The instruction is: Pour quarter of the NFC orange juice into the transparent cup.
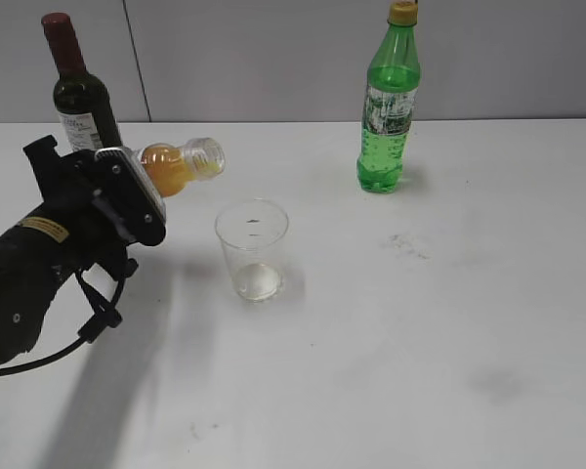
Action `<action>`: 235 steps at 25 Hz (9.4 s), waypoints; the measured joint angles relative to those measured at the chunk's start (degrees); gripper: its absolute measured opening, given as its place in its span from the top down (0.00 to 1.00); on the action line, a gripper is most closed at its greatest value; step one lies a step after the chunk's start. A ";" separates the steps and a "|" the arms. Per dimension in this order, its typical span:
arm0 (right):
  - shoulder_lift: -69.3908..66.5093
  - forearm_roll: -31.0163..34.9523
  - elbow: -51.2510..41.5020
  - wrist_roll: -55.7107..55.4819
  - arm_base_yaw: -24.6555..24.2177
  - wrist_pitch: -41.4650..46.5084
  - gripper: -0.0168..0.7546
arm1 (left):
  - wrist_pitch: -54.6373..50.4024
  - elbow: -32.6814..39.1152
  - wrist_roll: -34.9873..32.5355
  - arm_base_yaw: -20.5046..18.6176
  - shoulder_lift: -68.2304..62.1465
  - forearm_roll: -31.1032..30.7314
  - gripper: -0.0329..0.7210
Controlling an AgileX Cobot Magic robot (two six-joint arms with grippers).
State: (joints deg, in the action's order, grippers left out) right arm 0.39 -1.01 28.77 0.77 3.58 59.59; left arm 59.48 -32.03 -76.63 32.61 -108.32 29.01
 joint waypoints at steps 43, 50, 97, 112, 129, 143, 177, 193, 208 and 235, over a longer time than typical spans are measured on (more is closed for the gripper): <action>0.00 0.00 0.00 0.00 0.00 0.00 0.31 | 3.25 0.00 -11.74 1.12 -1.78 -2.49 0.33; 0.00 0.00 0.00 0.00 0.00 0.00 0.31 | 4.60 0.00 -11.91 1.12 -1.78 -1.86 0.33; 0.00 0.00 0.00 0.00 0.00 0.00 0.31 | 7.16 0.00 -14.61 1.12 -1.78 -1.75 0.33; 0.00 0.00 0.00 0.00 0.00 0.00 0.31 | 7.21 0.00 12.34 1.12 -1.78 -4.53 0.33; 0.00 0.00 0.00 0.00 0.00 0.00 0.31 | 2.81 -11.54 60.30 -2.92 -4.99 -12.59 0.33; 0.00 0.00 0.00 0.00 0.00 0.00 0.31 | -1.62 -22.89 72.49 -8.85 -19.35 -21.57 0.33; 0.00 0.00 0.00 0.00 0.00 0.00 0.31 | 2.53 -17.91 76.63 -9.12 -10.97 -32.87 0.06; 0.00 0.00 0.00 0.00 0.00 0.00 0.31 | 5.75 -17.51 76.00 -9.16 -0.64 -32.81 0.08; 0.00 0.00 0.00 0.00 0.00 0.00 0.31 | -69.34 -35.40 73.00 -12.12 23.66 -33.54 0.13; 0.00 0.00 0.00 0.00 0.00 0.00 0.31 | -125.28 -21.95 72.99 -25.54 59.32 -32.42 0.17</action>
State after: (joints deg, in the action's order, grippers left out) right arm 0.39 -1.01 28.77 0.77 3.58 59.59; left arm -65.80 -53.98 -3.63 7.06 -49.00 -3.42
